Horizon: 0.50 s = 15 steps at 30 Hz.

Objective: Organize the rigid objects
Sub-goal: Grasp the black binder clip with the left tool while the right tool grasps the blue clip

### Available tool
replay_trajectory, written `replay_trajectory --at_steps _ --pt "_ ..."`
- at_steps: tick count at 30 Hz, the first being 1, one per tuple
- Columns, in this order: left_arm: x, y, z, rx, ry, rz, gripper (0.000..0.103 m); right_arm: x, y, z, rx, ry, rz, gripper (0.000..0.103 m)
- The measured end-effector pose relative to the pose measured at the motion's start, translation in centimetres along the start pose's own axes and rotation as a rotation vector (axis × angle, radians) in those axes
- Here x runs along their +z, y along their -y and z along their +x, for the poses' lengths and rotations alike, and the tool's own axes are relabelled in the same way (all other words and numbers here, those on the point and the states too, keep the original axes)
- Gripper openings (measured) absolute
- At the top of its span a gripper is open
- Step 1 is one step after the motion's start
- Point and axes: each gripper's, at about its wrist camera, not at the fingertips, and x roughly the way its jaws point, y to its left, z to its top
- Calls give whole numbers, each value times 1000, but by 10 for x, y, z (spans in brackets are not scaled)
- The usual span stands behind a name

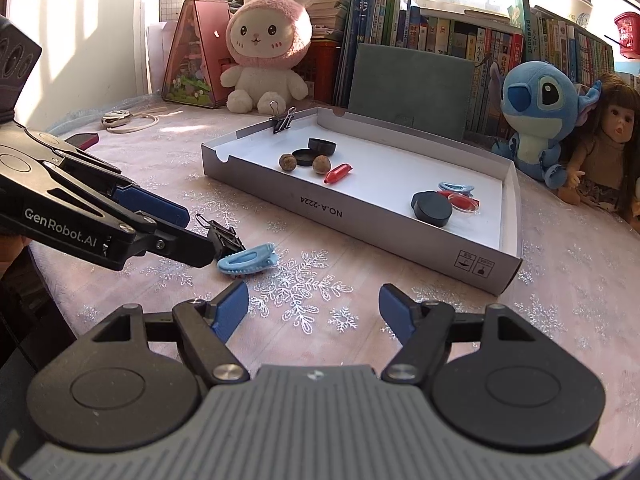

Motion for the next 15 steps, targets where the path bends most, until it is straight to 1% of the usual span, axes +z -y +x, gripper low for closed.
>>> replay_trajectory --at_steps 8,9,10,11,15 --pt "5 1 15 32 8 6 40 -1 -3 1 5 -7 -8 82" --pt "5 2 15 34 8 4 36 -1 -4 1 7 -8 -11 82" --pt "5 2 16 37 10 -1 30 -1 -5 2 8 -9 -15 82" --pt "6 2 16 36 11 -2 28 -1 -6 2 9 -9 -22 82" --pt "7 2 17 39 14 -8 27 1 -10 4 16 -9 -42 82"
